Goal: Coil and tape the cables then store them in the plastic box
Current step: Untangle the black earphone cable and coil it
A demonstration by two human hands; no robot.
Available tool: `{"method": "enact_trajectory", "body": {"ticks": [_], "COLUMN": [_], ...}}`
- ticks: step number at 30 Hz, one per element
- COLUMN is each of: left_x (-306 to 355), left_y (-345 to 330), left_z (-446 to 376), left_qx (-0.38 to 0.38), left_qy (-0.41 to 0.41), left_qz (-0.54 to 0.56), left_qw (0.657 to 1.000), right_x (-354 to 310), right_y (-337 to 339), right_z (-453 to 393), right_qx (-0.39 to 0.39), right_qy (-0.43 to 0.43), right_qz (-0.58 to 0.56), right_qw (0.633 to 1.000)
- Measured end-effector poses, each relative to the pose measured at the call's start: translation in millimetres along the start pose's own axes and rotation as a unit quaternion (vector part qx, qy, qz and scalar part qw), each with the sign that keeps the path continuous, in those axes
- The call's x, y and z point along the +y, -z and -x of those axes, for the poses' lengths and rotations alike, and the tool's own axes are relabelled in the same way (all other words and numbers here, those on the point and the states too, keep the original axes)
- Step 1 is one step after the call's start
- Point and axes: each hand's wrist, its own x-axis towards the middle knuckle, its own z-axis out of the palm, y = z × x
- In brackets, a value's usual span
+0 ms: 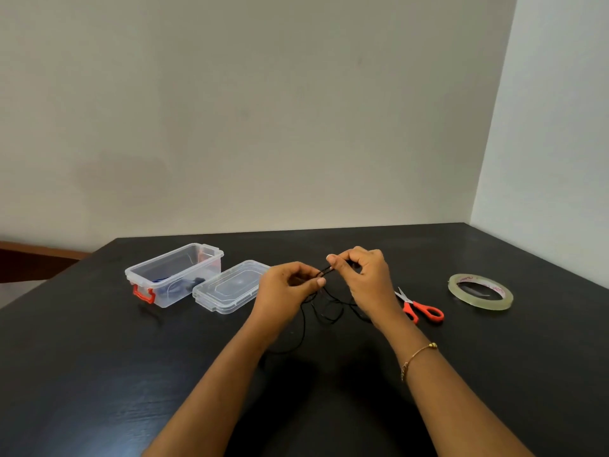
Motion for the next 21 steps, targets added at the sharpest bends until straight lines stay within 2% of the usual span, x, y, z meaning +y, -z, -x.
{"method": "enact_trajectory", "body": {"ticks": [2, 4, 6, 7, 9, 11, 13, 17, 21], "left_x": [2, 3, 4, 4, 9, 15, 18, 16, 16], "left_y": [4, 9, 16, 19, 27, 31, 32, 33, 38], "left_z": [-1, -1, -3, -3, 0, 2, 3, 1, 0], "left_qx": [-0.048, -0.114, -0.157, -0.179, -0.25, -0.316, -0.309, -0.223, -0.213], "left_qy": [0.009, 0.015, 0.017, 0.028, 0.076, 0.121, 0.138, 0.155, 0.185], "left_qz": [-0.05, -0.142, -0.243, -0.254, -0.182, -0.091, -0.058, 0.014, 0.088], "left_qw": [0.998, 0.983, 0.957, 0.95, 0.948, 0.937, 0.939, 0.962, 0.955], "right_x": [2, 3, 3, 4, 6, 9, 10, 8, 6], "right_y": [-1, -4, -5, -5, 0, 4, 3, 1, 8], "right_z": [1, 5, 7, 7, 4, 3, 5, 5, 2], "right_qx": [-0.001, -0.005, 0.026, 0.058, 0.121, 0.145, 0.159, 0.199, 0.236], "right_qy": [0.017, 0.071, 0.131, 0.142, 0.133, 0.125, 0.113, 0.058, -0.01], "right_qz": [0.052, 0.143, 0.212, 0.235, 0.262, 0.29, 0.314, 0.32, 0.297], "right_qw": [0.999, 0.987, 0.968, 0.96, 0.948, 0.938, 0.929, 0.925, 0.925]}}
